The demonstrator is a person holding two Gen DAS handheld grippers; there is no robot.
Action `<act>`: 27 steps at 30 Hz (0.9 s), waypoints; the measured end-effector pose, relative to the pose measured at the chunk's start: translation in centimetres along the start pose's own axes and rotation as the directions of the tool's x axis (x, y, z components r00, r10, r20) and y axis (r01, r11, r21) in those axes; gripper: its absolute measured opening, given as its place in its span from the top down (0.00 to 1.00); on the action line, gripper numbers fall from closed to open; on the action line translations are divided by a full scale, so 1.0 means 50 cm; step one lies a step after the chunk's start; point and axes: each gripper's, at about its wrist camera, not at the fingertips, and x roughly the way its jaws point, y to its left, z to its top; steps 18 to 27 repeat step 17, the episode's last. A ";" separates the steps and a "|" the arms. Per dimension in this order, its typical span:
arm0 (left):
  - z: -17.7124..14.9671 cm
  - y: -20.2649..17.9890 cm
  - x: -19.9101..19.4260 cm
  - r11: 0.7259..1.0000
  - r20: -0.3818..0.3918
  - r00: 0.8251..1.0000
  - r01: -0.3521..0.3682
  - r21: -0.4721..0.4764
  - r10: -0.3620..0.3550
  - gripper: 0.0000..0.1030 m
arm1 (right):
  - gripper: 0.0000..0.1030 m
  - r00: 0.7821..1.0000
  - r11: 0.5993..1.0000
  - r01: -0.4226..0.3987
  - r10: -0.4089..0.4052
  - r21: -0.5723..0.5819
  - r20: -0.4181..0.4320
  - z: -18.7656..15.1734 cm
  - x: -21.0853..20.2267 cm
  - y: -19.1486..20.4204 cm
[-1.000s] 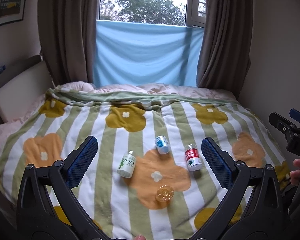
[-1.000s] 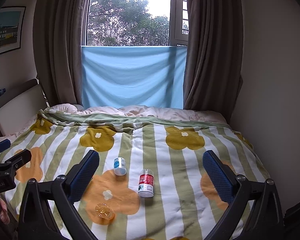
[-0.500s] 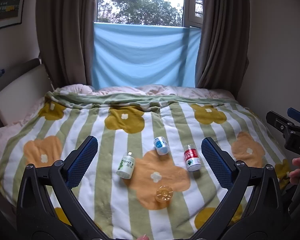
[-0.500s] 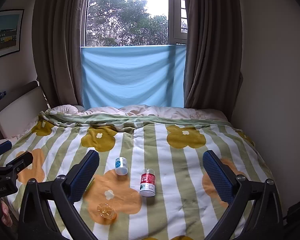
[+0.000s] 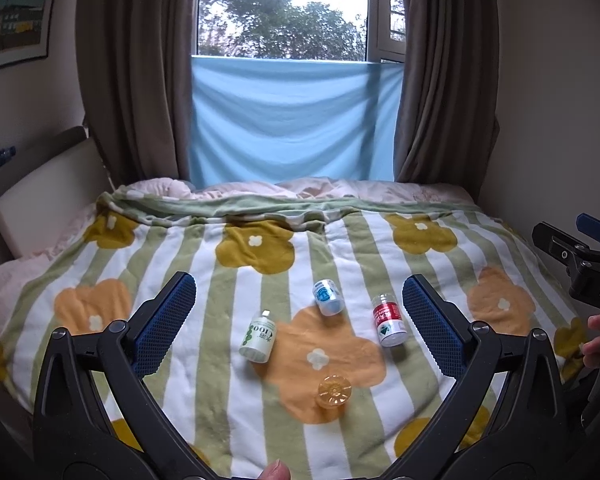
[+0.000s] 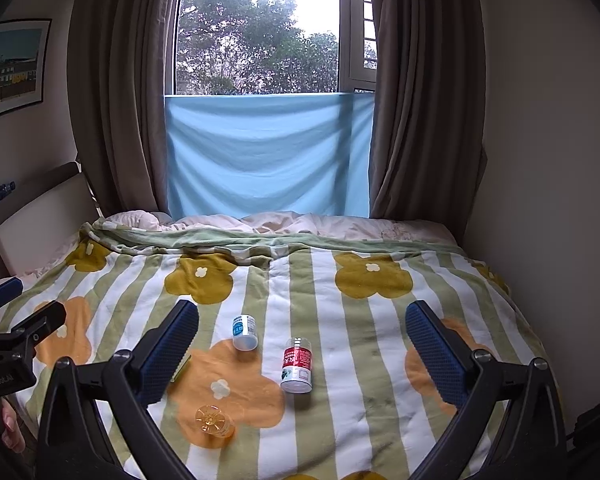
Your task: Flip cup upside down
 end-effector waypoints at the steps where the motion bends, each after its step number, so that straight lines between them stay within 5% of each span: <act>1: 0.000 0.000 -0.002 1.000 0.007 1.000 -0.007 0.002 0.007 0.00 | 0.00 1.000 1.000 0.001 -0.001 -0.001 0.002 -0.001 -0.001 0.002; 27: -0.003 0.009 -0.004 0.999 0.017 0.999 -0.034 -0.002 0.034 0.00 | 0.00 1.000 1.000 -0.001 0.001 -0.006 -0.002 0.007 -0.007 0.023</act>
